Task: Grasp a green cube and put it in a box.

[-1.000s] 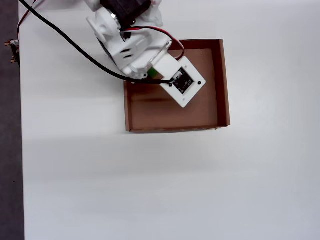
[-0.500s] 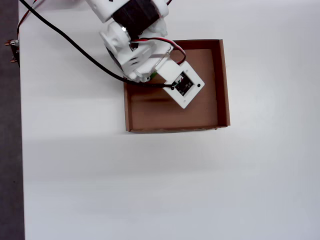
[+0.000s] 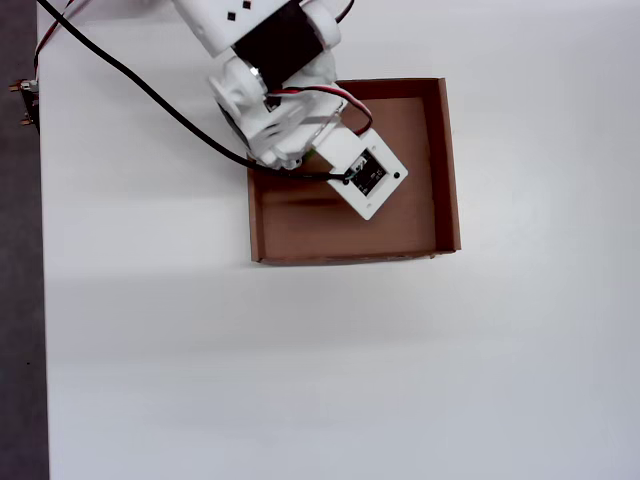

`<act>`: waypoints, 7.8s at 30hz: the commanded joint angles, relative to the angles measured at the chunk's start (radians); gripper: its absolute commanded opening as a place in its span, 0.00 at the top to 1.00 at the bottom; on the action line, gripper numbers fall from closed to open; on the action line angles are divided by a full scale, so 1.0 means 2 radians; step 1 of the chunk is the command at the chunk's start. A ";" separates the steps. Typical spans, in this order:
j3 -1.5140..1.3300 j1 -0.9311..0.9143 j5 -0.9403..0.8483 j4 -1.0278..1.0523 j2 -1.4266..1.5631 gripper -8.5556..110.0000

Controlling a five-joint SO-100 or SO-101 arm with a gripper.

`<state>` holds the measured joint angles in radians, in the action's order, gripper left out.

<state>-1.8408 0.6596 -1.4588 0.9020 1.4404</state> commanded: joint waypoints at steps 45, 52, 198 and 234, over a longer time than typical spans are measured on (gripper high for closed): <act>-0.379 -0.352 0.123 0.172 0.677 0.75; -0.526 -0.377 0.175 0.178 0.836 0.75; -0.566 -0.359 0.190 0.168 0.872 0.75; -0.566 -0.359 0.191 0.168 0.872 0.75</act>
<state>-2.9775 -0.0675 -1.0815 1.2425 3.1769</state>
